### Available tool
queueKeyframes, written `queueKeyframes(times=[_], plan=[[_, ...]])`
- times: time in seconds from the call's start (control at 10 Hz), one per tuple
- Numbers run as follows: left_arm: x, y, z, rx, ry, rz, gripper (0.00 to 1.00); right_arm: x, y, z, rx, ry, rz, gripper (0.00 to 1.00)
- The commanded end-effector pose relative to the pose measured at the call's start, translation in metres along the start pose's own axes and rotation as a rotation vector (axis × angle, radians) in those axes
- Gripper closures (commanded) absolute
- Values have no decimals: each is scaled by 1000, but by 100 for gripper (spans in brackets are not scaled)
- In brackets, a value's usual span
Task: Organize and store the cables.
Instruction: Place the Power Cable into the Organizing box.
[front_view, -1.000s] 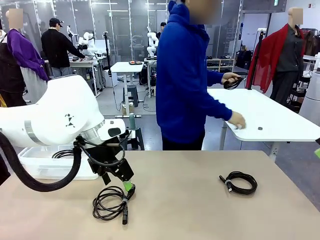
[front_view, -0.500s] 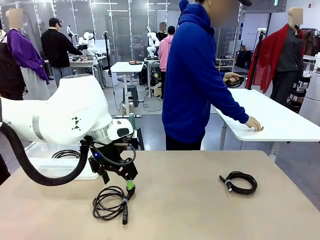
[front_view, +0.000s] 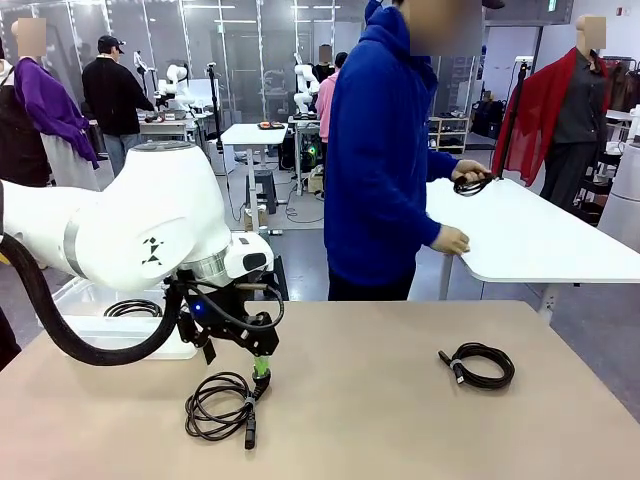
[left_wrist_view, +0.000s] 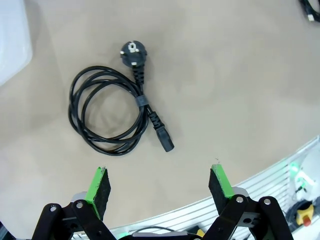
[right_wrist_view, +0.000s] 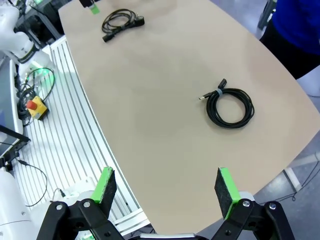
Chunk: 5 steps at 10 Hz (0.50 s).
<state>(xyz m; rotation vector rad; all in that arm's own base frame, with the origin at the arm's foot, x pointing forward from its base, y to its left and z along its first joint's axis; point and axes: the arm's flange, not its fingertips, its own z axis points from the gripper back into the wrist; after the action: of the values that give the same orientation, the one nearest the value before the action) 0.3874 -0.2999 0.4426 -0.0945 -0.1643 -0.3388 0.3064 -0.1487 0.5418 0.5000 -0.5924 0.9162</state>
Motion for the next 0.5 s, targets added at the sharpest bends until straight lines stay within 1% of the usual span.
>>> queueKeyframes(times=[0.0, 0.2, 0.4], plan=[[-3, 2, 1, 58, 0, 48, 0, -7, -6, 7, 29, -30, 26, 0], [0, 4, -1, 60, -5, 86, 0, -7, 0, 5, 17, -14, 33, 0], [6, 6, -8, 33, 0, 85, 0, -6, -1, 4, 12, -11, 8, 0]])
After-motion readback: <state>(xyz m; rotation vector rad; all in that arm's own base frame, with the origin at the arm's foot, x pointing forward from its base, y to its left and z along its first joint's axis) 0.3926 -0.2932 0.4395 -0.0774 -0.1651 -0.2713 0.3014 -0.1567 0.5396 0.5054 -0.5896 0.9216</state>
